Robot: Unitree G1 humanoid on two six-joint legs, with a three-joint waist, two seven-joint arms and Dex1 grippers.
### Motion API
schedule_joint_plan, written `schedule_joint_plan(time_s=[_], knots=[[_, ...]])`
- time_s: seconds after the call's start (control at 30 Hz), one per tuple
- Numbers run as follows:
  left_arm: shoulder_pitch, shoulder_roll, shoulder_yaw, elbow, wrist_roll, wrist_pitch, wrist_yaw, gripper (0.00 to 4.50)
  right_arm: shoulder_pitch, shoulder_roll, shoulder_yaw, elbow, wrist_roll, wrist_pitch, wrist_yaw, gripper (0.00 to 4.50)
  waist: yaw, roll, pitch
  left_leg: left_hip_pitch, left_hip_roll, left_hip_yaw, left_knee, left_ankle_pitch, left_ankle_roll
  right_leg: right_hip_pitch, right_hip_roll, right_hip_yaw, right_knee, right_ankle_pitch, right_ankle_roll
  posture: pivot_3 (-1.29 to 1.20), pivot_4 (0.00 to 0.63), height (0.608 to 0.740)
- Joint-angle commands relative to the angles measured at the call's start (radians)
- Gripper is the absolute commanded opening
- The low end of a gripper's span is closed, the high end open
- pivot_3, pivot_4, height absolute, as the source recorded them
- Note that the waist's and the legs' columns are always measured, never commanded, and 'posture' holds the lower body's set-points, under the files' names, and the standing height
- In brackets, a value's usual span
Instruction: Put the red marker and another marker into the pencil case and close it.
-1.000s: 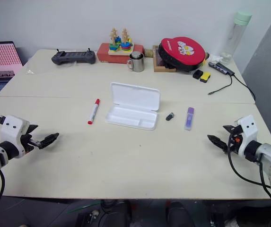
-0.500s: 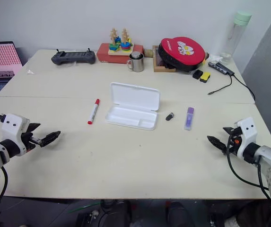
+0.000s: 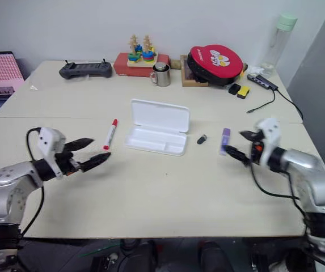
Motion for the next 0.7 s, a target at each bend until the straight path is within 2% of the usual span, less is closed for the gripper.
schedule_joint_plan(time_s=[0.03,0.27,0.53,0.7], knots=[[-0.006,-0.036,-0.033,-0.152,-0.051,0.044,0.008,4.5,-0.115,0.063,0.158,0.049,-0.06,0.005,0.069,4.49,0.001,0.0,0.0,-0.001,0.0,0.0,0.0,0.0,0.0,0.0,0.0,0.0,0.0,0.0,-0.001,0.0,0.15,0.74],[-0.011,-0.066,-0.091,-0.345,-0.108,0.154,0.019,4.5,-0.355,0.238,0.364,0.251,-0.173,0.0,0.133,4.49,0.001,0.0,0.0,-0.003,0.0,-0.002,0.003,0.0,0.0,-0.001,0.001,-0.001,0.001,0.003,-0.003,0.0,0.15,0.74],[-0.019,-0.061,-0.056,-0.384,-0.134,0.191,0.059,4.5,-0.477,0.352,0.42,0.522,-0.291,-0.075,0.161,4.49,0.009,0.0,0.0,-0.003,-0.001,-0.003,0.004,0.0,0.0,-0.001,0.001,-0.002,0.001,0.003,-0.003,0.0,0.15,0.74],[-0.015,-0.056,-0.054,-0.39,-0.138,0.199,0.06,4.5,-0.513,0.386,0.443,0.671,-0.382,-0.147,0.156,4.49,0.006,0.0,0.0,-0.003,0.0,-0.003,0.004,0.0,0.0,-0.002,0.001,-0.002,0.003,0.003,-0.003,0.0,0.15,0.74]])
